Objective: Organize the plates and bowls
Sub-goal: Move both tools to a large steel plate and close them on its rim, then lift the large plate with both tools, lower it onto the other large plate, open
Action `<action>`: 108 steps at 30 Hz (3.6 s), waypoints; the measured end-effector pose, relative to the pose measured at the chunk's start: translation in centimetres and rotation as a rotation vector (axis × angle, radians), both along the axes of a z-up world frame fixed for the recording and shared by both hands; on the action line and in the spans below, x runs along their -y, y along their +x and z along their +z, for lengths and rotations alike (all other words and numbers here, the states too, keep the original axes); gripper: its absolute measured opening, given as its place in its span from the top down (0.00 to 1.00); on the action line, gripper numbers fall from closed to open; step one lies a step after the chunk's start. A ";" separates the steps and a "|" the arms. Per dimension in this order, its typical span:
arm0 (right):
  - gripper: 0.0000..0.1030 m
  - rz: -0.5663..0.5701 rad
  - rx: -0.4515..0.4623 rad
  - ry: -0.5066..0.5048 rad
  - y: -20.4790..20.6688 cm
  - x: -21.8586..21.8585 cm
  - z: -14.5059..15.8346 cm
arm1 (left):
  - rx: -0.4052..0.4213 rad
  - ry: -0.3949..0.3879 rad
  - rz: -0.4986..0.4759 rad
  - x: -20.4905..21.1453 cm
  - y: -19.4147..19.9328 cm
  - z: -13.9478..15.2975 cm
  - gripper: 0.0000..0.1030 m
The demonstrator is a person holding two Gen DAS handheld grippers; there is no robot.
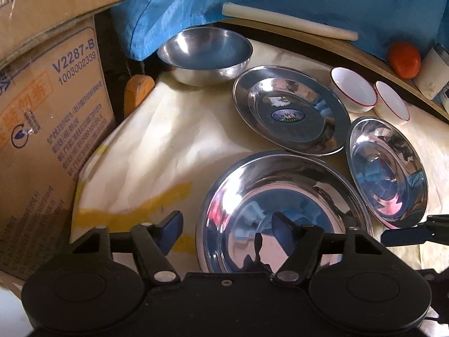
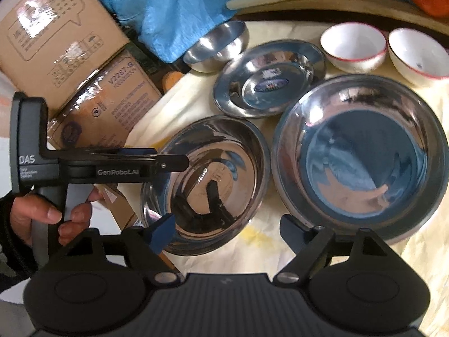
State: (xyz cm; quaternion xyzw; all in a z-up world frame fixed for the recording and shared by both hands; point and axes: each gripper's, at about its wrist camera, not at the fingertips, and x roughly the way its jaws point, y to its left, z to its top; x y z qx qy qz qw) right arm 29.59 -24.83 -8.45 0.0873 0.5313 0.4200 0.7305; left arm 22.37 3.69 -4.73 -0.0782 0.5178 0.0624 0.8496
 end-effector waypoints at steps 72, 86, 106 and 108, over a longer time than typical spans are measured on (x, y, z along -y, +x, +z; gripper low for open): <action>0.81 -0.314 0.120 -0.068 4.4 13.2 1.3 | 0.106 -0.119 -0.090 11.0 8.0 1.3 0.89; 0.81 -0.239 0.096 -0.107 6.4 11.7 0.6 | 0.067 -0.056 -0.088 10.9 8.5 0.3 0.88; 0.71 -0.189 0.126 -0.155 6.6 10.4 1.1 | 0.025 -0.037 -0.077 10.9 8.1 -0.1 0.87; 0.68 -0.186 0.141 -0.169 6.4 10.2 1.2 | 0.023 -0.035 -0.075 10.8 8.1 -0.2 0.87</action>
